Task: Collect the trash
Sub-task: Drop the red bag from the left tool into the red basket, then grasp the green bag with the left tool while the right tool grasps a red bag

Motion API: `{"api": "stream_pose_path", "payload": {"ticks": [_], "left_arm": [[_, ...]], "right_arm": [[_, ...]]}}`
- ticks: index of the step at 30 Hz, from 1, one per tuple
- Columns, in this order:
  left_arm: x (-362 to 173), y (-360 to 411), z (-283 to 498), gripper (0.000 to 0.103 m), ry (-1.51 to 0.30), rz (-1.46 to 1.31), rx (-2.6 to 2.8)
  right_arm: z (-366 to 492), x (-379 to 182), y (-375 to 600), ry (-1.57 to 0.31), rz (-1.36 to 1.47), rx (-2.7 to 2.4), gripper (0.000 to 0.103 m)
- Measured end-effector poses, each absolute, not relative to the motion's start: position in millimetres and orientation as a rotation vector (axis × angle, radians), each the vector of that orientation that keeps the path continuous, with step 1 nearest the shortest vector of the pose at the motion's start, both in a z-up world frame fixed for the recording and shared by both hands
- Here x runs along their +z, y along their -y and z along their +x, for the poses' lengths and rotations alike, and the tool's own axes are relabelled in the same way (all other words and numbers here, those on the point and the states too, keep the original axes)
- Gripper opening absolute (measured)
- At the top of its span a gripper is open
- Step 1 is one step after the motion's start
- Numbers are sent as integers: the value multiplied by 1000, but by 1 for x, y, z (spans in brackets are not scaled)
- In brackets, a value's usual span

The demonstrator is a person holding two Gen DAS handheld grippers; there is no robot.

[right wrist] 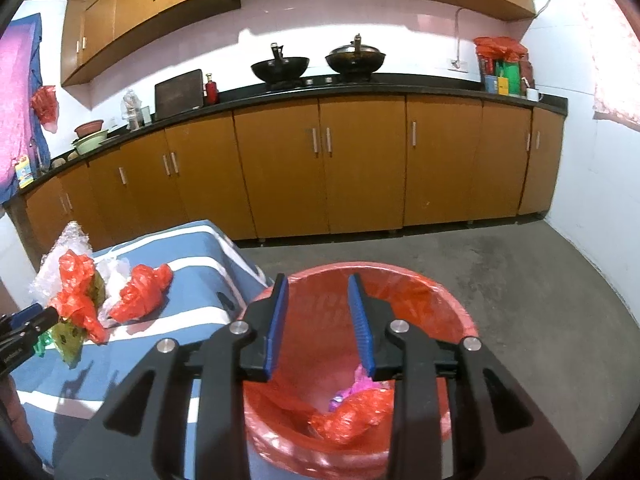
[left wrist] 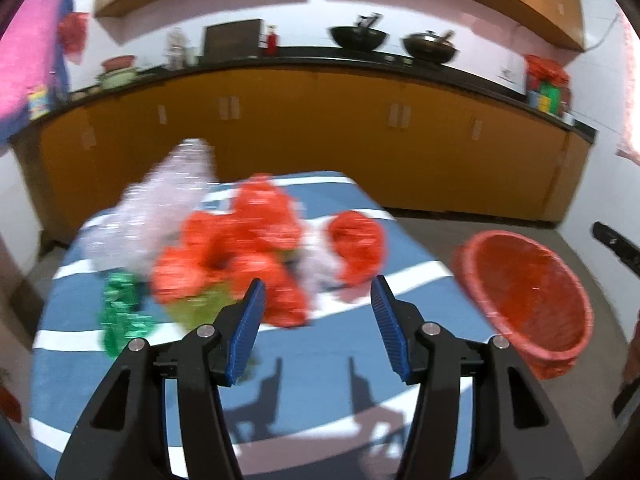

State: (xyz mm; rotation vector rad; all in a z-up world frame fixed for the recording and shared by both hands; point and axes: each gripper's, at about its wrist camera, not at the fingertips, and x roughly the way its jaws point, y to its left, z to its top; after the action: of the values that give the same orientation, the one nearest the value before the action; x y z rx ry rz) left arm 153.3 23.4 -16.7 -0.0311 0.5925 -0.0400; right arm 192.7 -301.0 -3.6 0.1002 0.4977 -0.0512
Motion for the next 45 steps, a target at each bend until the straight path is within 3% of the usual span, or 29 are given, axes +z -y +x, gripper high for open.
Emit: {"api": "stream_pose_path", "payload": {"ticks": [5,18,30,34,37,45], "left_arm": [[-25,-67,150,58,-597,-31,73],[-39,-151,149,69,-600,-92,249],[-60,-181,155,72,-638,-126,278],[-69,-182,166,72,-683,-125,278],[-76,-184,174,72,-710,-124,281],[-93,-188,196,68,-808,-127,285]], "right_arm": [[208,-7,258,-522,79,34,32],[280,-39,121,-643,67,221,49],[331,-81,93,-772,63,148,55],[332,-90,95,-798,67,170,24],[329,-91,100,-793,70,175,18],[323,-95,107,-783,84,174,16]]}}
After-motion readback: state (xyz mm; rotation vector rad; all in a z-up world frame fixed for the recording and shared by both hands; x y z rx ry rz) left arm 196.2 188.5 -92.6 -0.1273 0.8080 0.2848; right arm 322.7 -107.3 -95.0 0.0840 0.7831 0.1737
